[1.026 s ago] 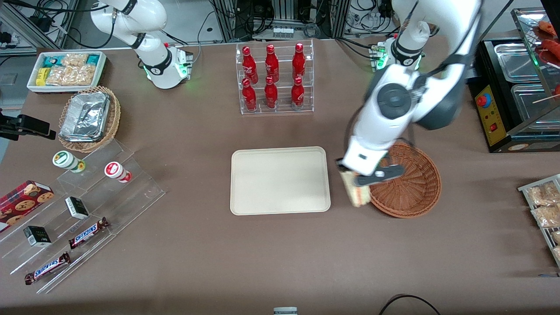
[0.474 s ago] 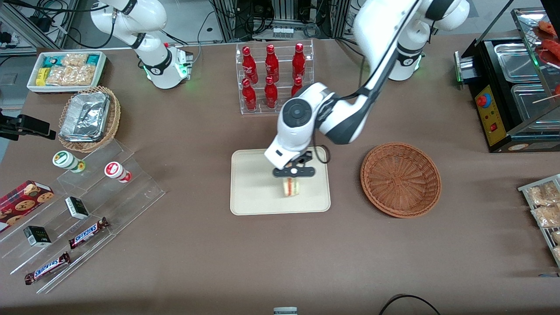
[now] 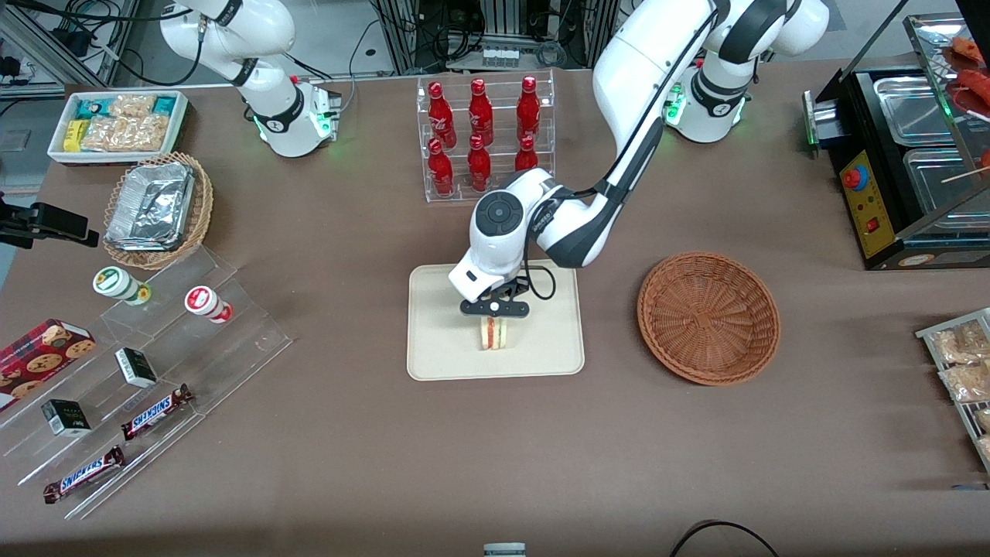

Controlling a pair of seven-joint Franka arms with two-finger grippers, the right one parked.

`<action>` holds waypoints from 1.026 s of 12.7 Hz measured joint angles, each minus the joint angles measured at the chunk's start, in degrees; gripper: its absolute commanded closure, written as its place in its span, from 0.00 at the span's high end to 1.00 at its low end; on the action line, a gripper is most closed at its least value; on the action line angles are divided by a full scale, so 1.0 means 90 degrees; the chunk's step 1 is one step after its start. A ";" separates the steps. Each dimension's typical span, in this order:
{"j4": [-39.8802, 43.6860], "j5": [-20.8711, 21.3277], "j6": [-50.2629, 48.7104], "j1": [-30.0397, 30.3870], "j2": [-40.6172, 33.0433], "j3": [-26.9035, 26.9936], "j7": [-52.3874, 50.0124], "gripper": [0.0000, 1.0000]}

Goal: Place sandwich from basket to tray
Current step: 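Carry the sandwich over the cream tray and lower it onto the tray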

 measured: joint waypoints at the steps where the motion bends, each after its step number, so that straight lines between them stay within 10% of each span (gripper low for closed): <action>1: 0.0000 0.0015 0.0025 -0.0002 0.0049 0.0002 -0.0062 0.00; 2: 0.0000 0.0035 0.0131 -0.0017 0.0102 -0.0005 -0.0078 0.13; 3: 0.0000 0.0050 0.0252 -0.0054 0.0145 -0.0009 -0.0083 0.73; 4: 0.0001 0.0066 0.0322 -0.0092 0.0167 -0.0009 -0.0095 1.00; 13: 0.0320 0.0080 -0.1130 -0.0032 -0.0836 0.0381 -0.0181 1.00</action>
